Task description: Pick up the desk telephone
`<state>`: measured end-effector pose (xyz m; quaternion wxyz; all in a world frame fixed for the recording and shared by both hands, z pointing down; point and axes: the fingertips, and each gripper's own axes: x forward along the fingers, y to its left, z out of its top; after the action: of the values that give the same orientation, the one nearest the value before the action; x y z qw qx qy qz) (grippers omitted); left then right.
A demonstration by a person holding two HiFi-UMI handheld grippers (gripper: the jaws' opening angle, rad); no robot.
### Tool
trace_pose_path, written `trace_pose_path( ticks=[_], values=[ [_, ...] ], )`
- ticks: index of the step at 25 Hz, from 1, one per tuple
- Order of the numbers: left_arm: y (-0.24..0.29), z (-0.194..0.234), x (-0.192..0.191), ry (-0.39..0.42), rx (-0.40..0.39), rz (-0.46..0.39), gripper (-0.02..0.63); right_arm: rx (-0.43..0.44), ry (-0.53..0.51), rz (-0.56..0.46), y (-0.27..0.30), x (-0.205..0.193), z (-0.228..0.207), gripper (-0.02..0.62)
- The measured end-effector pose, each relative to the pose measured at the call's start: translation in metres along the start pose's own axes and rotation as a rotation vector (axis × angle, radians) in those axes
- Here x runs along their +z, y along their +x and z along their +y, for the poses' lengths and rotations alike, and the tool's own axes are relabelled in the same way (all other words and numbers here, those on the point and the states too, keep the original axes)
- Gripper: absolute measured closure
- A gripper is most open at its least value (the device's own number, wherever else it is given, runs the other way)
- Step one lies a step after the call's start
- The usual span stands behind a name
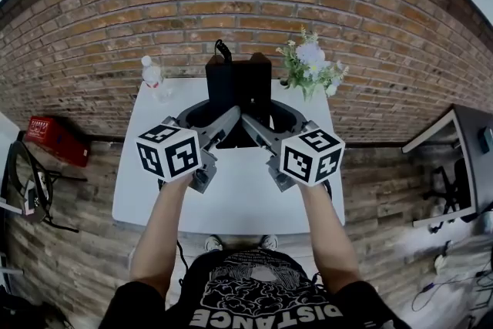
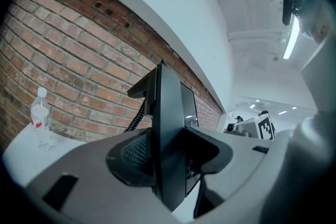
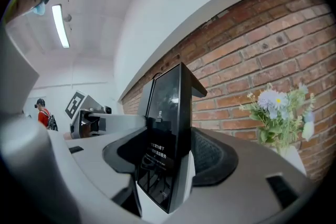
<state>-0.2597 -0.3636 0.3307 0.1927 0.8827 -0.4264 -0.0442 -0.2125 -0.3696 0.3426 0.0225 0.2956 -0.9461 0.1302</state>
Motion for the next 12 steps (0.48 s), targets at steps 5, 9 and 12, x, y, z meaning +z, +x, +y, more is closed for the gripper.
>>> trace_pose_path(
  ticks=[5,9,12],
  values=[
    [-0.003,-0.011,0.023,0.050,-0.010,-0.031,0.410,-0.003,-0.056,-0.054,-0.004,0.023,0.007,0.339],
    [-0.005,-0.018,0.033,0.081,-0.014,-0.051,0.410,-0.002,-0.071,-0.084,-0.007,0.034,0.010,0.339],
    [-0.004,-0.019,0.035,0.081,-0.017,-0.055,0.410,-0.003,-0.077,-0.085,-0.008,0.036,0.010,0.339]
  ],
)
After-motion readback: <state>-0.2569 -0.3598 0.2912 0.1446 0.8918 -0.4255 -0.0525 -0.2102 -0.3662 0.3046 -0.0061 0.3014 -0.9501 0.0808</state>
